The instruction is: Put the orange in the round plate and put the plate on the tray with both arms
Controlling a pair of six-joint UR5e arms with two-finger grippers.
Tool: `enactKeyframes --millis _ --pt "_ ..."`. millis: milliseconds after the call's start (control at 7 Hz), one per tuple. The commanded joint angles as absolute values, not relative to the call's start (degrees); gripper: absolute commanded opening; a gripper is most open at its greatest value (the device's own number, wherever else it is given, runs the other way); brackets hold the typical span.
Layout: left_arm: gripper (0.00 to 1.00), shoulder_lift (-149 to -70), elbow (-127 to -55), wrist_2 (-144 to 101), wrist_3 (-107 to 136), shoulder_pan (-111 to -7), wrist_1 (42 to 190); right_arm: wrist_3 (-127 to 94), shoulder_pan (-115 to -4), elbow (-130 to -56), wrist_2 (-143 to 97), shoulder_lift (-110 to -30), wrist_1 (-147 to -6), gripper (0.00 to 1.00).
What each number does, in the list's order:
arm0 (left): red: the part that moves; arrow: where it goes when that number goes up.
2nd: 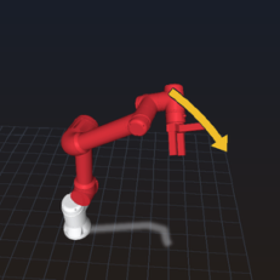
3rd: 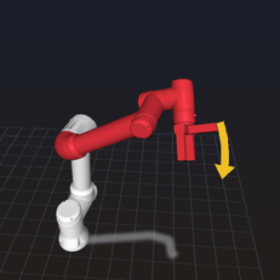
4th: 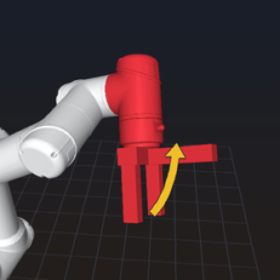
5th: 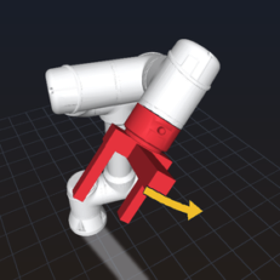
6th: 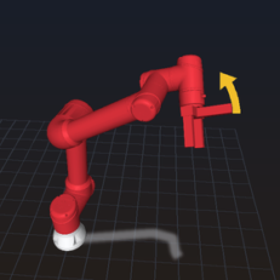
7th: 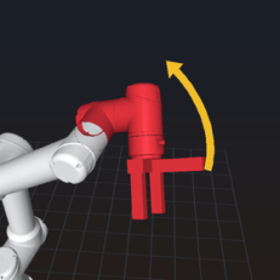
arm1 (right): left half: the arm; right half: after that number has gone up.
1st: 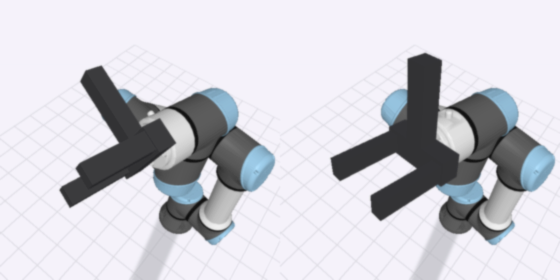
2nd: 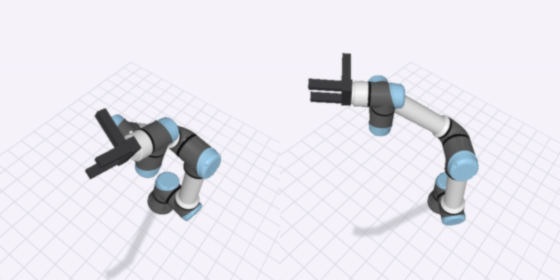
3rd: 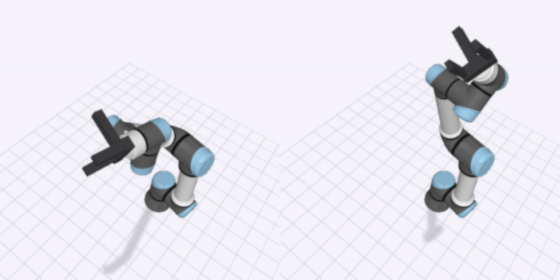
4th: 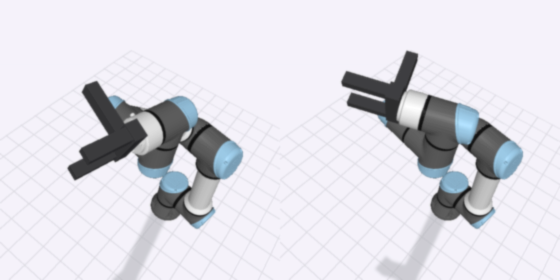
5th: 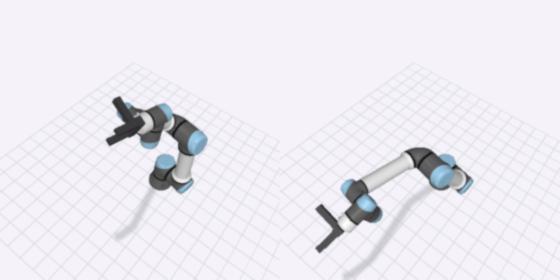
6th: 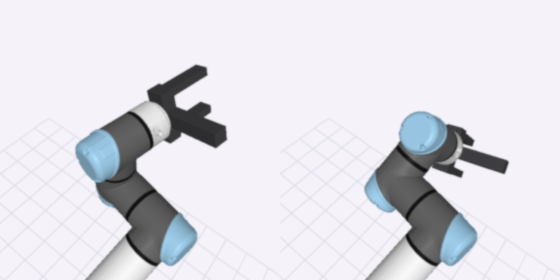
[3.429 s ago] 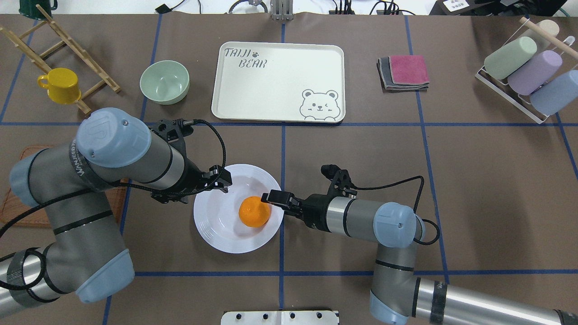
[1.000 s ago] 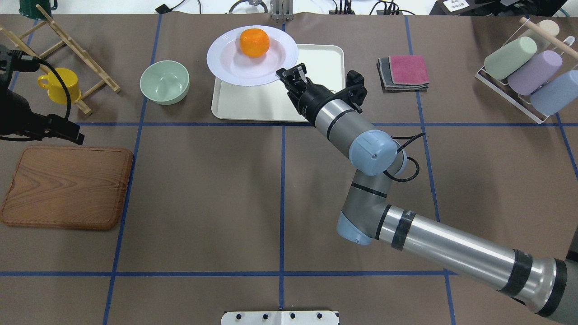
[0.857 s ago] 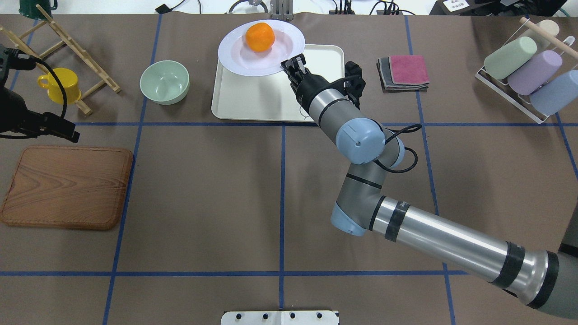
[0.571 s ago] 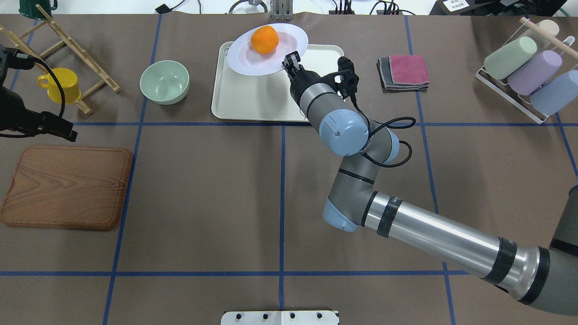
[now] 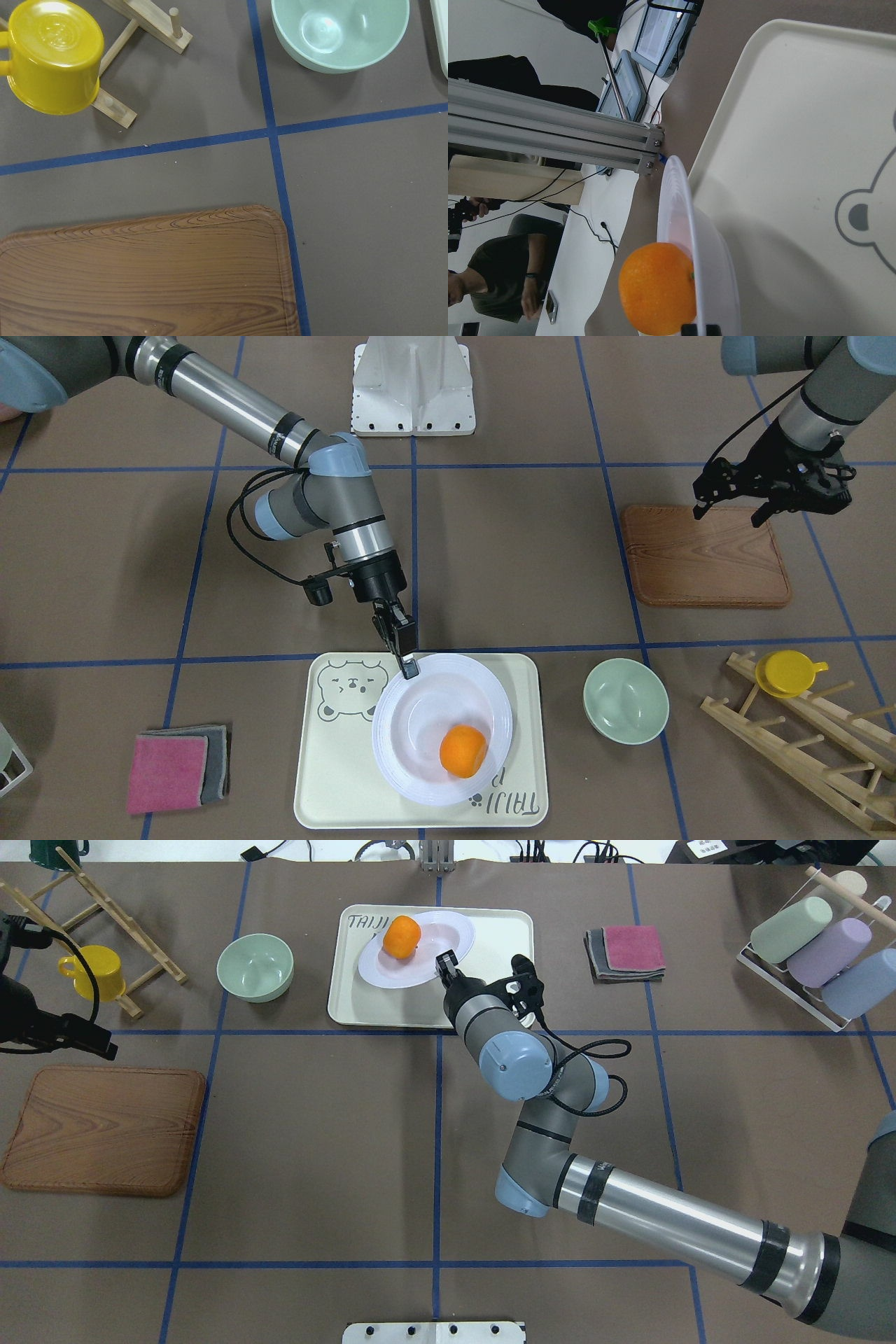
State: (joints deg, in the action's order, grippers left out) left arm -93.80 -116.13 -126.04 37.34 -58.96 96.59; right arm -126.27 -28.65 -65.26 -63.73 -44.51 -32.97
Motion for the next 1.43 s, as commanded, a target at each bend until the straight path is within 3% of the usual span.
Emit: enactKeyframes --millis 0,143,857,1143,1286 --pt "0.98 -93.78 -116.10 -126.04 37.27 -59.33 96.59 -121.42 -28.48 -65.65 -65.55 -45.35 -33.22 0.99" --pt "0.98 -93.78 -116.02 -126.04 36.92 -59.67 96.59 -113.29 -29.00 -67.66 -70.96 -46.05 -35.40 1.00" --pt "0.98 -93.78 -112.86 -126.21 29.91 -61.95 96.59 -68.38 -41.17 -99.27 -105.20 -58.70 -76.92 1.00" --pt "0.98 -93.26 -110.23 -126.65 22.63 -65.11 96.42 -61.54 -53.21 -101.86 -118.71 -60.02 -86.36 1.00" --pt "0.98 -91.60 -109.52 -126.74 17.72 -67.13 96.42 -61.61 -53.70 -102.39 -115.43 -62.03 -87.35 1.00"
